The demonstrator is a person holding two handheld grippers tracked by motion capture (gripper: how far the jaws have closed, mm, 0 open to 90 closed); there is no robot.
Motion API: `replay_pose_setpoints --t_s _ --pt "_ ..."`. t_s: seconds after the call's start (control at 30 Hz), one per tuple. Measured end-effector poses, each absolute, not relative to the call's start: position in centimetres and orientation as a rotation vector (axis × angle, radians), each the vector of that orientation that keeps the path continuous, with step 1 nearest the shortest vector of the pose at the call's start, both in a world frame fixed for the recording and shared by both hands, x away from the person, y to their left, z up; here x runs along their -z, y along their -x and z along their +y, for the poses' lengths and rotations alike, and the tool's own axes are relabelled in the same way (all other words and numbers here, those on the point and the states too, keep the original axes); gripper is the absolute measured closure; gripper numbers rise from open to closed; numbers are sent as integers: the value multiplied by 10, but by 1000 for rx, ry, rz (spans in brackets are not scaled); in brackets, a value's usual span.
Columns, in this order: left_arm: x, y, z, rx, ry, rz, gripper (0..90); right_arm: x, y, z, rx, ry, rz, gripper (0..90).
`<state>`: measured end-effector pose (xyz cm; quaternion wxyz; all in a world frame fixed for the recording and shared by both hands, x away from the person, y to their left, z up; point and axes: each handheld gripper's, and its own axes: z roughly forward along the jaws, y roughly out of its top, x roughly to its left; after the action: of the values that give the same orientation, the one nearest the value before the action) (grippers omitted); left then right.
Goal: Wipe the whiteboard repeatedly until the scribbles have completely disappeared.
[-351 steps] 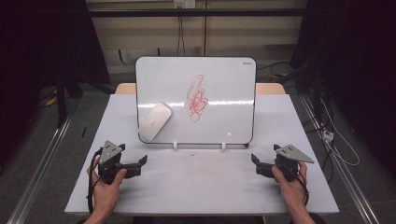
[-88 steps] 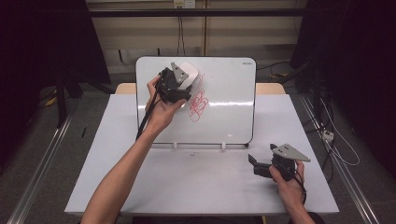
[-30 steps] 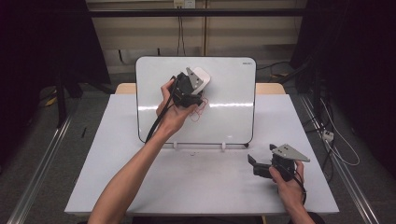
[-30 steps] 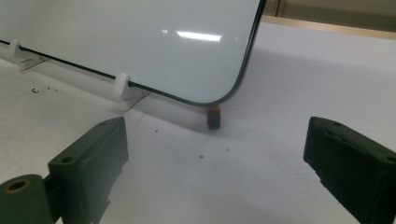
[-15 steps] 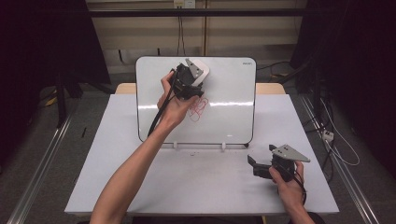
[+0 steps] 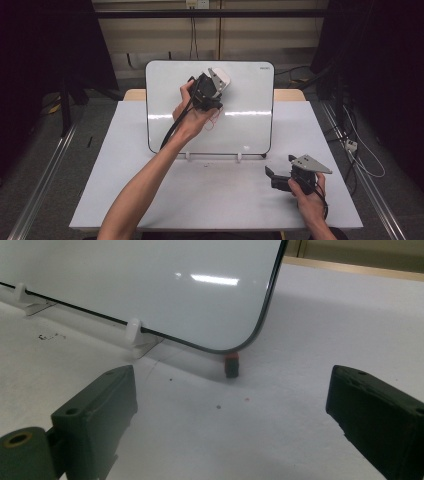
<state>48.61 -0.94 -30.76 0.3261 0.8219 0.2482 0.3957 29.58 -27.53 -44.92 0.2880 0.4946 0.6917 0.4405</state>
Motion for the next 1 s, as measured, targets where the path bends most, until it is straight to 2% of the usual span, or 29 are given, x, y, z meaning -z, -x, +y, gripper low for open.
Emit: replay_pose_setpoints --t_s 0.67,0.9,1.0 --pt "347 -447 -55 -1044 -2247 469 310 450 -297 -274 -1169 -1311 1849 63" --pt "372 -423 -67 -1038 -2293 358 310 449 -296 -275 -1172 -1310 1851 62" --pt "371 -425 -67 -1016 -2290 372 310 449 -296 -275 -1171 -1307 1853 62"
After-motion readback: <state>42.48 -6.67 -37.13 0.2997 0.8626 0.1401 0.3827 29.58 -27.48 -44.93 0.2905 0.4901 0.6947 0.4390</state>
